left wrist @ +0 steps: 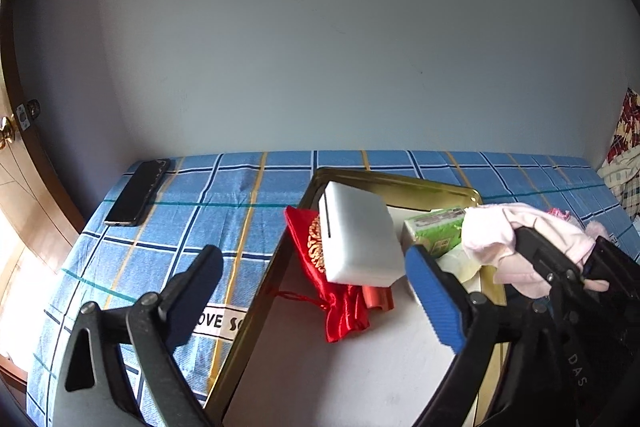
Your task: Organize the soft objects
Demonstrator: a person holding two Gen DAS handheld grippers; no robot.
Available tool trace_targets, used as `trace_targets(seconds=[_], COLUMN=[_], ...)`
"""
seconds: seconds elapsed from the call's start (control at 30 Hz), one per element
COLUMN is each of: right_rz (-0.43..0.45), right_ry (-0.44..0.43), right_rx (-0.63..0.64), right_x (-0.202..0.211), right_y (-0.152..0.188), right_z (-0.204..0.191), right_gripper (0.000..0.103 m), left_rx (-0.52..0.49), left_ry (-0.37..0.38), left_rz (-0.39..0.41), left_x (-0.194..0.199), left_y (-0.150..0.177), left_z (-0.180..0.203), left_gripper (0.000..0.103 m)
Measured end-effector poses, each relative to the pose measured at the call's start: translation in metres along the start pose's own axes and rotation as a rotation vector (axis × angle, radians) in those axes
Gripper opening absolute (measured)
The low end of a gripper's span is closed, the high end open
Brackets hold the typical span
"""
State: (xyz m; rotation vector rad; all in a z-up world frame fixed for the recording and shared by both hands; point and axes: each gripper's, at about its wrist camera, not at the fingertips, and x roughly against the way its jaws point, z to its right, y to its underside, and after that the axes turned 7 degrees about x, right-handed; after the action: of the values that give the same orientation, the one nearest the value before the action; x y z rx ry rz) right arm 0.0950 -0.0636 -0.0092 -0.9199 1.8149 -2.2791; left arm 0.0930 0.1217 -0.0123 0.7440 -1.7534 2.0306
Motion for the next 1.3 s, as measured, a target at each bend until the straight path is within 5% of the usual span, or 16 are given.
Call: trace_targets(seconds=[1.13, 1.23, 1.3], right_rz=[-0.102, -0.097, -0.085], right_ry=[-0.067, -0.061, -0.072], right_rx=[0.053, 0.055, 0.047], right_x=[-0.031, -0.03, -0.028], right_y=[0.003, 0.002, 0.002], right_z=[-0.028, -0.028, -0.027], right_gripper=[0.014, 0.034, 0.071], left_rx=[0.057, 0.055, 0.057], left_ry=[-0.018, -0.017, -0.017], left_rz=[0.009, 0.005, 0.002], left_x=[0.016, 0.017, 0.017], left_y=[0.013, 0.014, 0.016], left_z=[-0.033, -0.032, -0.032], left_gripper=[0.094, 0.094, 0.094])
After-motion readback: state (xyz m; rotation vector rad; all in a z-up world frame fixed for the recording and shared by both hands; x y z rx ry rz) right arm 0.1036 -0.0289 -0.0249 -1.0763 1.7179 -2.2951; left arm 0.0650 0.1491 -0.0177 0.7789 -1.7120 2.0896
